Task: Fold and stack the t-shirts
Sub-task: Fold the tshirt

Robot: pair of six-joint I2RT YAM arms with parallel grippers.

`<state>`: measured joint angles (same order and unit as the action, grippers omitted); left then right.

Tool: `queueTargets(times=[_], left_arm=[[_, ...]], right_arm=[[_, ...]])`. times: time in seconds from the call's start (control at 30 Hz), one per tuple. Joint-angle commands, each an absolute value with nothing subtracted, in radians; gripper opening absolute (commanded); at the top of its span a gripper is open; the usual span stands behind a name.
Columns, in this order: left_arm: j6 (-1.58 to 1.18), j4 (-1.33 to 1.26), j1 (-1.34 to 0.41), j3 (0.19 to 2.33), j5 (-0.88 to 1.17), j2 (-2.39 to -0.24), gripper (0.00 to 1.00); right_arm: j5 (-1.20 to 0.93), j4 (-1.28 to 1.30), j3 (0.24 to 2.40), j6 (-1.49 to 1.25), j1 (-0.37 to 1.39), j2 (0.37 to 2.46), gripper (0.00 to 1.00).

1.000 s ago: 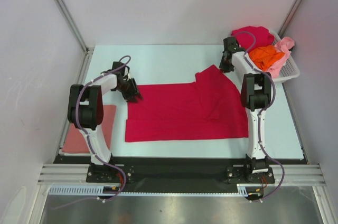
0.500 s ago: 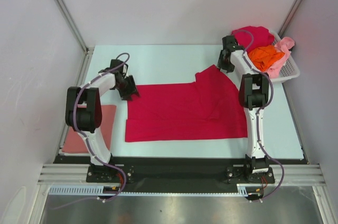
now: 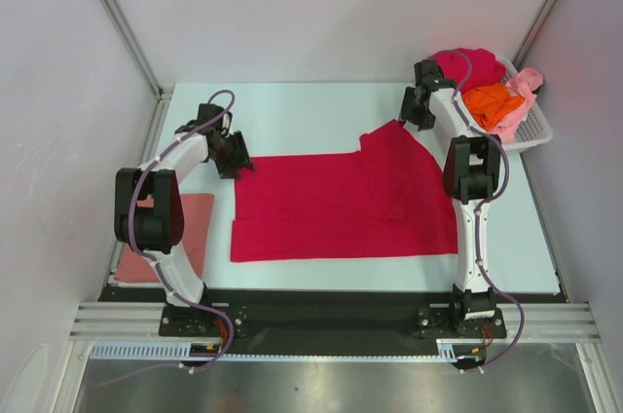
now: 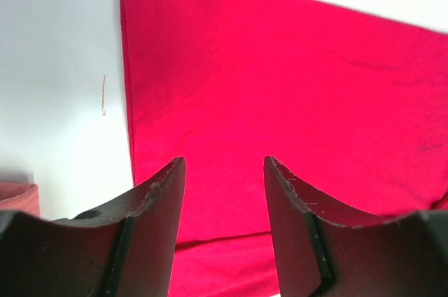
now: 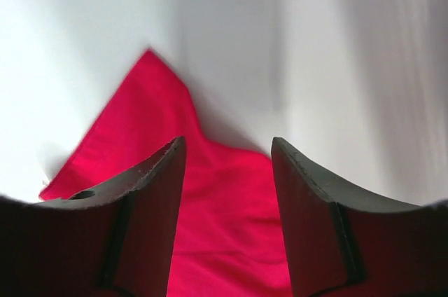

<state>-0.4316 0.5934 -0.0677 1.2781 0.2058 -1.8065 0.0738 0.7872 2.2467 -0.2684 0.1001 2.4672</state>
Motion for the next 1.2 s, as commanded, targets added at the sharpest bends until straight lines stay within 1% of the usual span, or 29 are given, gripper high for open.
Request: queueTargets(times=[0.0, 0.03, 0.07, 0.17, 0.2, 0.23, 0.3, 0.33, 0.37, 0.4, 0.43, 0.47, 0.53, 0.57, 0.67, 0.8, 1.17], left_arm=[[-0.406, 0.598, -0.061, 1.295, 0.230, -1.746, 0.54], [-0.407, 0.597, -0.063, 1.267, 0.239, -1.737, 0.54], [-0.407, 0.592, -0.066, 1.252, 0.256, -1.715, 0.54], [-0.400, 0.577, -0.080, 1.186, 0.287, -1.668, 0.54], [-0.402, 0.575, -0.087, 1.169, 0.290, -1.655, 0.54], [-0.402, 0.566, -0.104, 1.140, 0.293, -1.640, 0.54], [-0.406, 0.561, -0.118, 1.114, 0.302, -1.606, 0.54], [-0.410, 0.557, -0.126, 1.095, 0.308, -1.598, 0.54], [-0.416, 0.545, -0.129, 1.088, 0.317, -1.591, 0.54], [-0.416, 0.538, -0.132, 1.080, 0.330, -1.585, 0.54], [-0.416, 0.532, -0.133, 1.078, 0.333, -1.585, 0.54], [-0.413, 0.532, -0.133, 1.080, 0.339, -1.589, 0.54], [-0.410, 0.534, -0.133, 1.094, 0.347, -1.600, 0.54], [-0.407, 0.534, -0.133, 1.097, 0.351, -1.601, 0.54], [-0.410, 0.534, -0.133, 1.118, 0.367, -1.606, 0.54], [-0.407, 0.534, -0.133, 1.124, 0.380, -1.603, 0.53], [-0.390, 0.551, -0.133, 1.103, 0.382, -1.565, 0.52]], right_arm=[[0.103, 0.874, 2.258, -0.310, 0.098, 2.347, 0.57], [0.106, 0.873, 2.215, -0.317, 0.113, 2.315, 0.56], [0.095, 0.853, 2.127, -0.325, 0.121, 2.239, 0.57], [0.039, 0.854, 2.008, -0.325, 0.144, 2.140, 0.57], [0.020, 0.857, 1.924, -0.318, 0.146, 2.085, 0.56], [0.009, 0.868, 1.887, -0.310, 0.147, 2.051, 0.56], [-0.056, 0.864, 1.789, -0.292, 0.143, 1.950, 0.47], [-0.111, 0.853, 1.684, -0.287, 0.140, 1.913, 0.43], [-0.138, 0.842, 1.631, -0.278, 0.137, 1.883, 0.35], [-0.153, 0.822, 1.584, -0.273, 0.133, 1.844, 0.31], [-0.172, 0.810, 1.475, -0.270, 0.135, 1.788, 0.28], [-0.185, 0.796, 1.427, -0.273, 0.127, 1.760, 0.22], [-0.245, 0.752, 1.329, -0.291, 0.120, 1.708, 0.18], [-0.261, 0.733, 1.246, -0.304, 0.121, 1.695, 0.16], [-0.279, 0.677, 1.154, -0.348, 0.140, 1.663, 0.08], [-0.255, 0.643, 1.097, -0.379, 0.149, 1.651, 0.06], [-0.204, 0.623, 1.017, -0.330, 0.172, 1.652, 0.05]])
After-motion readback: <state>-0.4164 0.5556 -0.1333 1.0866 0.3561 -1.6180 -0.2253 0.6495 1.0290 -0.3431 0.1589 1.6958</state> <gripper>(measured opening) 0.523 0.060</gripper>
